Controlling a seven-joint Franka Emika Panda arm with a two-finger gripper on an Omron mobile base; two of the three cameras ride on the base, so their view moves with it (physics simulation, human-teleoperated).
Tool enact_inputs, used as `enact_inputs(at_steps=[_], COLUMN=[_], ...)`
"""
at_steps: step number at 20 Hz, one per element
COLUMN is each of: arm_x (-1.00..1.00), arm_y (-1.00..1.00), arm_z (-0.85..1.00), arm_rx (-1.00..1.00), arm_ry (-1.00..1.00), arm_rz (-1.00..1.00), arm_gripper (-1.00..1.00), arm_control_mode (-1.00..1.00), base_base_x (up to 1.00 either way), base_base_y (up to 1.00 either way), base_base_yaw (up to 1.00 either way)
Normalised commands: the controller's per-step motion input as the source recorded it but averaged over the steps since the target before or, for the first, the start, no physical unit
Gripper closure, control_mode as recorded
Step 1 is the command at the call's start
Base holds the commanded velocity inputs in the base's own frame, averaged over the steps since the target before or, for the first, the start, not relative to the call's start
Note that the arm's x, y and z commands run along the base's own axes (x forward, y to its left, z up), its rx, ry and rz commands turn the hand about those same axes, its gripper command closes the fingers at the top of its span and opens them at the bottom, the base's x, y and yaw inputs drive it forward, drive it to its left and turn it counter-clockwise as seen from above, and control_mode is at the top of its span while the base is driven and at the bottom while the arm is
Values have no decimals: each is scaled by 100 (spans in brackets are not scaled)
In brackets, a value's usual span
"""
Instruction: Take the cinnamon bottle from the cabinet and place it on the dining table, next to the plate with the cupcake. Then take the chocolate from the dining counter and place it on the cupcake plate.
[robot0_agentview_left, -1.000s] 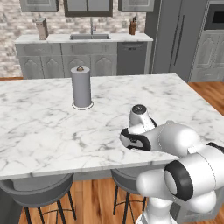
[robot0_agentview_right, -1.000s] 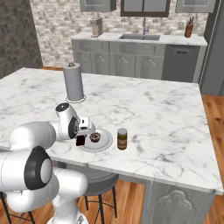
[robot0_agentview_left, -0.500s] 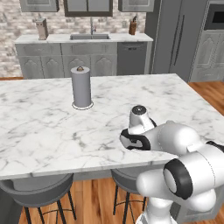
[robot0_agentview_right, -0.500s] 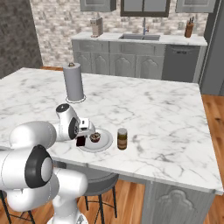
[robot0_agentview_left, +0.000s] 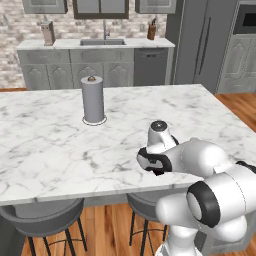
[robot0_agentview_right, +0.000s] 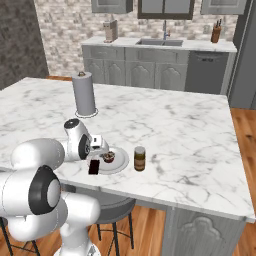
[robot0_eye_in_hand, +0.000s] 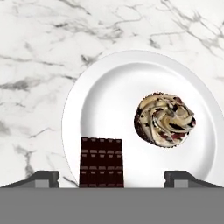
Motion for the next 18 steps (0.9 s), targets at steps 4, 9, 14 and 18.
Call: enact_inputs(at_steps=[4, 9, 14, 18], arm_x=[0, -2, -32, -59], arm_y=[0, 0, 1, 0], arm_z=[0, 19, 34, 23], arm_rx=[0, 0, 0, 0], arm_ry=[0, -1, 0, 0], arm_rz=[2, 3, 2, 0], arm_gripper=[-100, -100, -100, -100], arm_control_mode=[-100, -100, -100, -100], base_base_x=[0, 0, 0, 0], base_base_y=[0, 0, 0, 0], base_base_yaw=[0, 0, 0, 0])
